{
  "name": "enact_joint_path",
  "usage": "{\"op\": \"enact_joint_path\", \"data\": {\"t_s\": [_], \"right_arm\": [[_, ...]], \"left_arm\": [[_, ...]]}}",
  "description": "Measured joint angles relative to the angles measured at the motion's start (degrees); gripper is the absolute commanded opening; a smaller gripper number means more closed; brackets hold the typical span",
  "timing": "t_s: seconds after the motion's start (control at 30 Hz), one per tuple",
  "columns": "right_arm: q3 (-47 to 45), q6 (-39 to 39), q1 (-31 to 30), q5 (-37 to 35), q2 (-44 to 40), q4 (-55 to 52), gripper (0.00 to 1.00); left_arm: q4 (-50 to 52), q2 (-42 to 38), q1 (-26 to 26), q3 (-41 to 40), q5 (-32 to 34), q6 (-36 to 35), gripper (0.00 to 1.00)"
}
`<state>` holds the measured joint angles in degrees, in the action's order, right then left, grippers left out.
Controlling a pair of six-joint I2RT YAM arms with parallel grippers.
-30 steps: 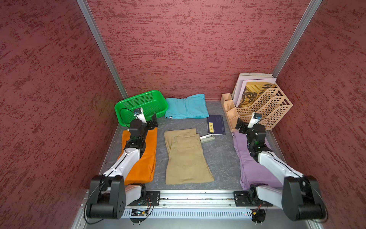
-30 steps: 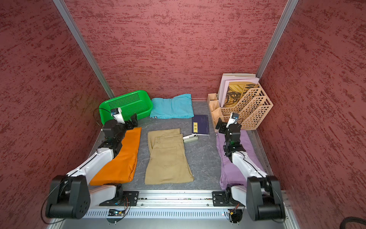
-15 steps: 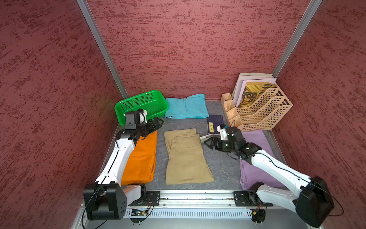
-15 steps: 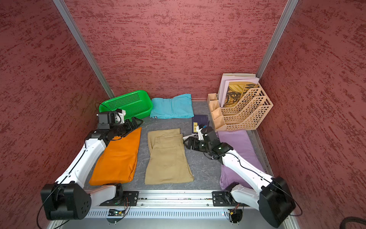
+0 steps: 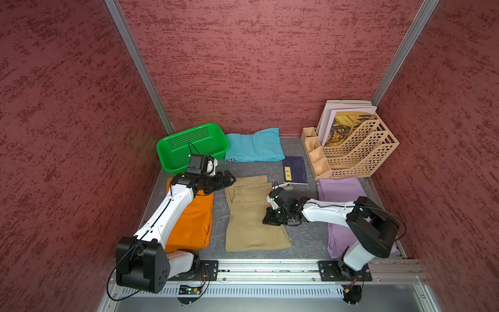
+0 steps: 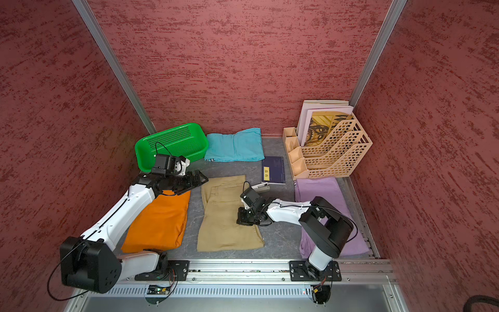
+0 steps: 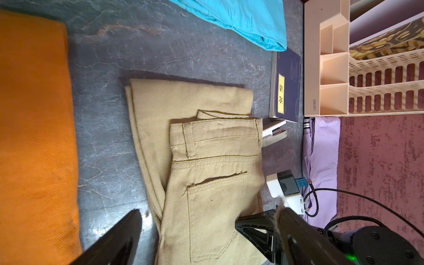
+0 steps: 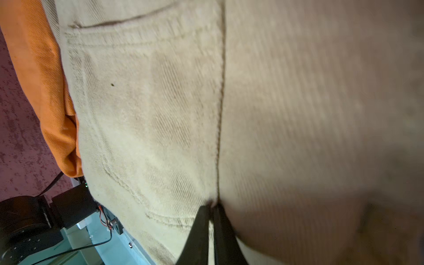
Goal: Put the folded long pants in the basket
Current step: Pick up the long pant at the center of the board.
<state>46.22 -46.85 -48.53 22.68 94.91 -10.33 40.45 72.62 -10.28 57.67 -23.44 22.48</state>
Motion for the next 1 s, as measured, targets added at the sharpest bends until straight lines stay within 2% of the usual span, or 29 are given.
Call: {"op": "enact_joint_path", "data": {"t_s": [0.17,0.23,0.33,0.43,0.53,0.63,0.77,1.0], "right_arm": [[-0.13,3.63,2.40,0.04,-0.35,-2.12,0.11],[-0.39,5.95,5.53,-0.37,-1.53,-4.44,0.12],[-0.48,9.97,13.29,-2.38,-3.58,-9.18,0.12],[0.96,13.92,21.70,-5.31,-4.33,-13.97,0.24],[4.33,16.92,26.67,-9.64,-4.26,-18.47,0.35],[7.48,18.84,28.02,-11.67,-4.57,-20.50,0.41],[8.07,19.52,28.00,-11.15,-7.72,-20.74,0.43],[2.27,19.30,28.00,-7.34,-14.62,-20.44,0.44]], "left_arm": [[0.26,2.69,-2.40,1.25,1.09,-0.02,0.97],[0.57,3.78,-3.13,1.99,1.62,-0.07,0.97],[1.53,5.22,-4.26,3.63,2.08,-0.46,0.97],[2.58,7.45,-5.46,6.32,2.29,-1.29,0.99],[2.93,9.92,-6.58,8.94,2.32,-2.56,1.00],[2.47,13.05,-7.48,10.75,2.23,-4.17,1.00],[-0.15,19.54,-7.67,11.45,0.94,-5.95,1.00],[-8.11,31.65,-6.19,11.43,-6.40,-6.88,1.00]]}}
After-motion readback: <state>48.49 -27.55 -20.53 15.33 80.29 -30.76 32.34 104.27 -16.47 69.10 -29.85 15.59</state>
